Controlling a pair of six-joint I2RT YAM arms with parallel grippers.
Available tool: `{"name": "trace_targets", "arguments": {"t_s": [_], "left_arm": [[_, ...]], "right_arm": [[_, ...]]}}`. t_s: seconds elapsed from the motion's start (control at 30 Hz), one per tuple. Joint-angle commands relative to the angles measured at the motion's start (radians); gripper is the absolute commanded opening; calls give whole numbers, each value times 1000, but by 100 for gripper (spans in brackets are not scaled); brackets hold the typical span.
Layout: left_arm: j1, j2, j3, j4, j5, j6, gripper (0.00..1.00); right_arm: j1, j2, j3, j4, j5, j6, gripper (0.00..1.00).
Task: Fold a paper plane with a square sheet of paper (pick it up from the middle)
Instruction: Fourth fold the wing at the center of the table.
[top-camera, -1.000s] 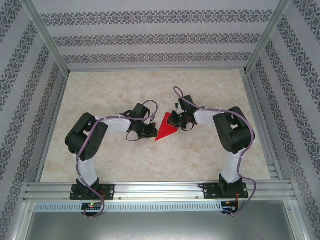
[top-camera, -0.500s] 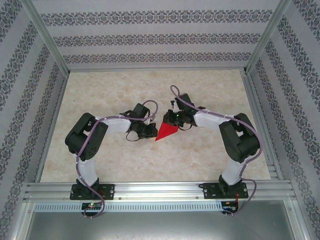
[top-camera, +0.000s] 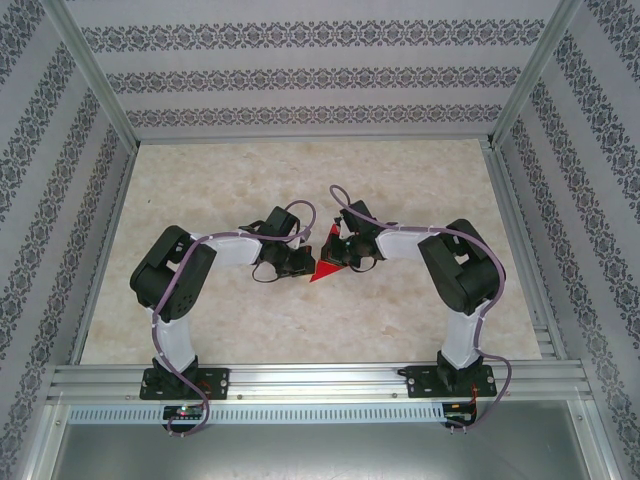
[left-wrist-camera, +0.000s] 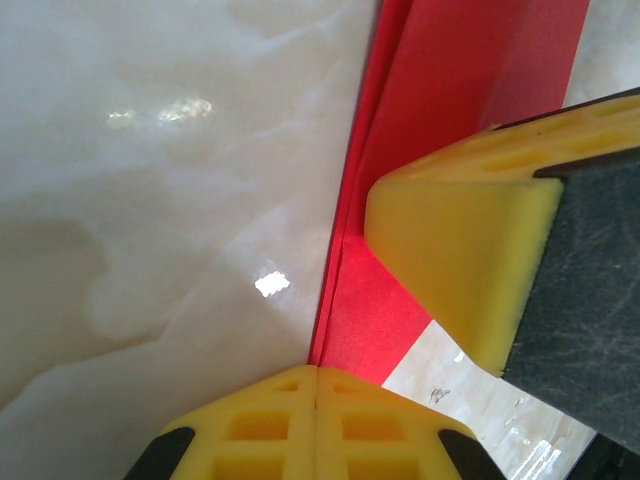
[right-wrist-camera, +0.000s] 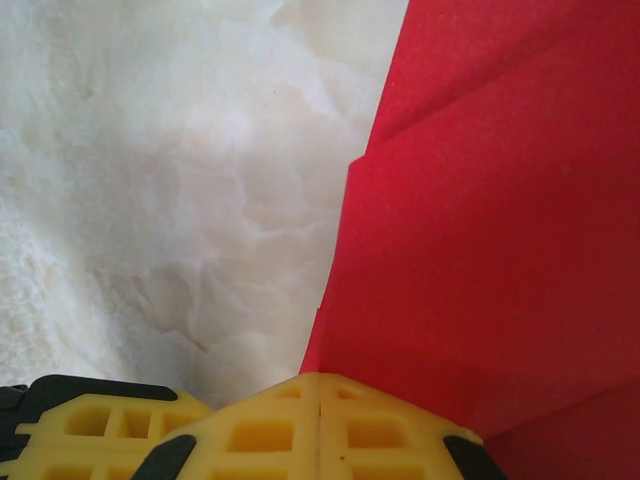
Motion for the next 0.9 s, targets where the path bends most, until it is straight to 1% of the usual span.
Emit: {"name": "trace_targets", "arguments": {"t_s": [0.0, 0.13, 0.23, 0.33, 0.5, 0.57, 0.8, 0.87], "left_arm": [[-10, -28, -11, 25, 27, -17, 2], [-12, -70, -43, 126, 94, -62, 6], [-21, -60, -52, 134, 100, -69, 6], [-22, -42, -57, 119, 93, -68, 6], [-23, -12, -53, 40, -8, -32, 4], [-21, -10, -62, 35, -32, -23, 3], [-19, -83, -75, 108, 7, -40, 3], [-20, -96, -75, 115, -3, -43, 3]], "right_arm": [[-10, 36, -37, 2, 33, 9, 5], [-18, 29, -51, 14, 39, 18, 4], [-20, 31, -52, 21, 36, 23, 4], [-21, 33, -52, 28, 33, 26, 4], [-24, 23, -56, 32, 26, 22, 4], [-26, 5, -63, 44, 21, 13, 4], [-26, -15, -63, 44, 16, -5, 4], [-26, -14, -65, 48, 15, -2, 4]]}}
